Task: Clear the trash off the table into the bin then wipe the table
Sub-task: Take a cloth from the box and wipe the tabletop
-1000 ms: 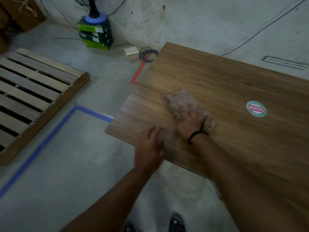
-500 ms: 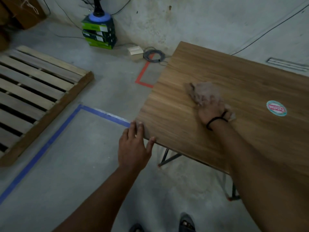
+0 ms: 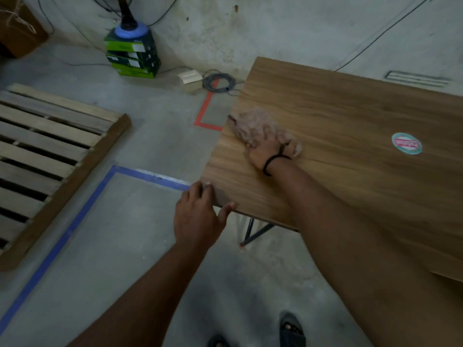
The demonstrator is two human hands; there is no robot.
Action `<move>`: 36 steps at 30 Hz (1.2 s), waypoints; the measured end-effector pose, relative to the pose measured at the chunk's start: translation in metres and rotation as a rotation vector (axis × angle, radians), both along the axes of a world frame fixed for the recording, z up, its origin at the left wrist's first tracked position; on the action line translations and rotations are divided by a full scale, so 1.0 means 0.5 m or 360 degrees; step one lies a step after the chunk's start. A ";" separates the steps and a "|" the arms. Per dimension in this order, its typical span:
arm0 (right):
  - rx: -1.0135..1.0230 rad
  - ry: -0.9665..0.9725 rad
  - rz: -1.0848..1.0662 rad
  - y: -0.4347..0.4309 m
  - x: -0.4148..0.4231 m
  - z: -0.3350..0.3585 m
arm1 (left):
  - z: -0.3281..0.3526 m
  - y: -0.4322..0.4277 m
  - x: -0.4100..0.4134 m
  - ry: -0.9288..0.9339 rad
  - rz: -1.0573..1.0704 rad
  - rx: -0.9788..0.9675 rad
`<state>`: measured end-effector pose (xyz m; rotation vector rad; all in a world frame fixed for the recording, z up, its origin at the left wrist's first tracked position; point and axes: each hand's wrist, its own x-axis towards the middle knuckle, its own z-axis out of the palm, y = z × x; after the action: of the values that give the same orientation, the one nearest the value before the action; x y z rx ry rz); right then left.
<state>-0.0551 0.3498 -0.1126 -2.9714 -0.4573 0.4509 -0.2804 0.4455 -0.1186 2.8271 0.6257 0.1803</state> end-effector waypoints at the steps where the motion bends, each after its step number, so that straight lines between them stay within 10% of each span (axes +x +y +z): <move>1: 0.0074 0.0008 0.0090 0.018 -0.034 -0.001 | -0.001 0.003 -0.002 -0.0010 -0.0009 -0.0006; 7: 0.0066 -0.0167 0.0665 0.031 -0.157 0.012 | -0.003 0.015 -0.014 0.0031 -0.0128 0.0093; 14: -0.0036 -0.0080 0.0135 -0.026 -0.038 0.018 | 0.008 0.006 -0.013 0.0029 -0.0086 -0.0020; 22: 0.0045 -0.0151 0.0482 -0.102 -0.194 0.019 | 0.001 0.011 -0.014 0.0023 -0.0098 0.0022; 29: -0.0113 -0.0045 -0.0277 -0.261 -0.026 0.020 | 0.008 0.009 -0.011 0.0017 -0.0102 -0.0008; 36: 0.0070 -0.0131 0.0241 -0.120 -0.261 0.004 | -0.001 0.023 -0.004 0.0068 -0.0198 0.0135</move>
<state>-0.1856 0.2897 -0.1106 -2.9335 -0.6944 0.3277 -0.2825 0.4569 -0.1190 2.9474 0.4594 0.1271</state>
